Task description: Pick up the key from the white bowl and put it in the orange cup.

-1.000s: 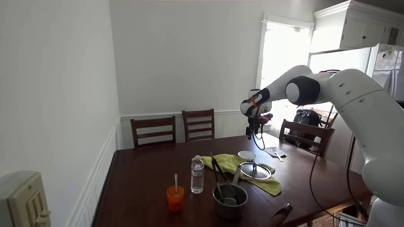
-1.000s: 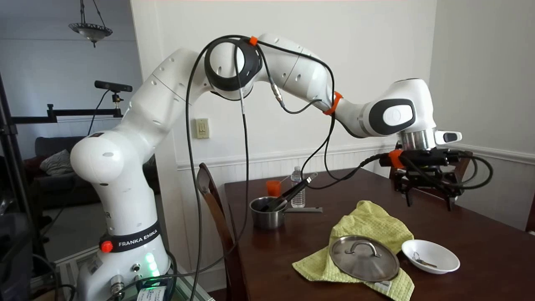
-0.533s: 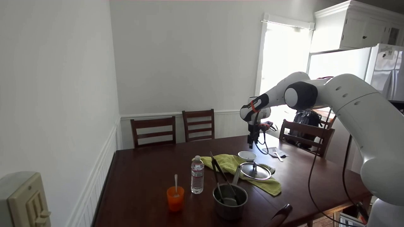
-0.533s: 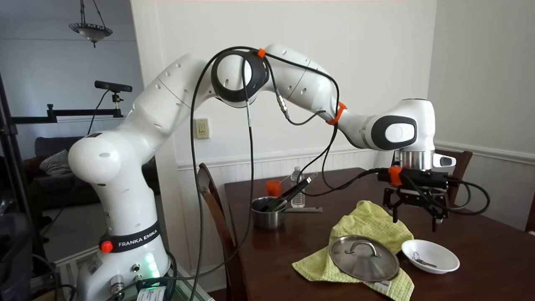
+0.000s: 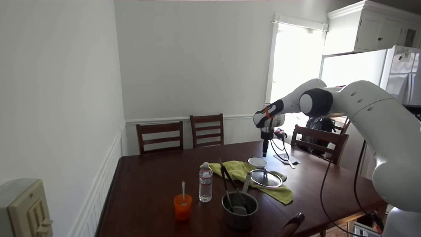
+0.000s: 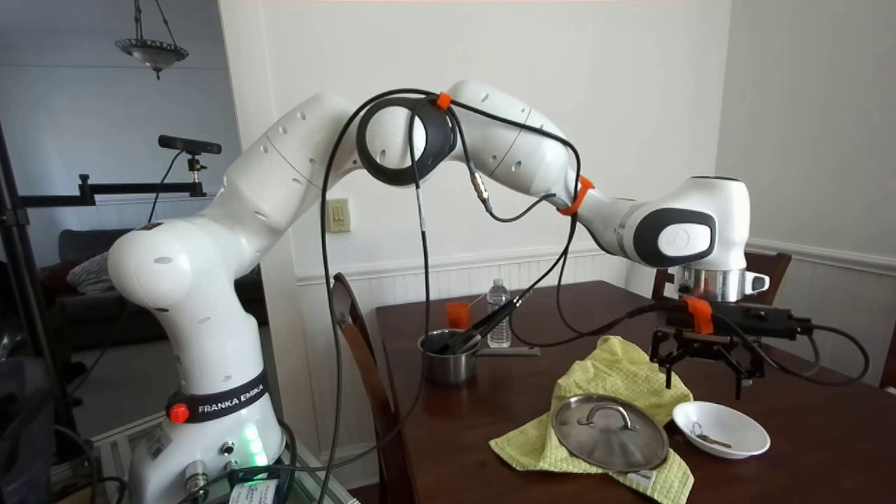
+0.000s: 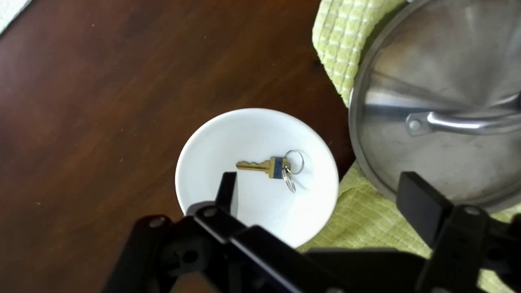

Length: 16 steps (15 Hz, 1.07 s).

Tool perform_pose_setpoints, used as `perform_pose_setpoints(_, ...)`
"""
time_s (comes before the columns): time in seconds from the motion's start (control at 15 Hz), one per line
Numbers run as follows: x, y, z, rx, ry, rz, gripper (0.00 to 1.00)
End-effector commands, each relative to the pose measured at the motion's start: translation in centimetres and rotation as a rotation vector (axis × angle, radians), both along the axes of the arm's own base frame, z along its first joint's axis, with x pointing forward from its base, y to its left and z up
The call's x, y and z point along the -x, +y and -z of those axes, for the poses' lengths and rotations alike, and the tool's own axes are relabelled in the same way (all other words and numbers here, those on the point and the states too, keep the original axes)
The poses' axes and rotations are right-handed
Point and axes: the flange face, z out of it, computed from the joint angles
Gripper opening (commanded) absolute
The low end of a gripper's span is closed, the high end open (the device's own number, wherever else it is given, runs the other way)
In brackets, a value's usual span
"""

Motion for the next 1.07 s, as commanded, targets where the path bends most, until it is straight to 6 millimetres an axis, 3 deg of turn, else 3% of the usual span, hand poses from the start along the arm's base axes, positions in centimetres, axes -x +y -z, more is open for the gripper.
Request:
perform_pose_setpoints(0.0,0.1,-2.7,0.7,-0.062,-0.077,-0.167,1.0)
perform_pose_setpoints(0.47,-2.6,-1.5,3.0,-0.253,-0.209,-0.372,1.0)
perform_pose_setpoints(0.67,-2.7,-1.2,4.8,-0.321,-0.175,-0.284,1.0)
perform_pose_setpoints(1.0,-2.7,-2.6,4.8,-0.269,-0.194,-0.077,1.0)
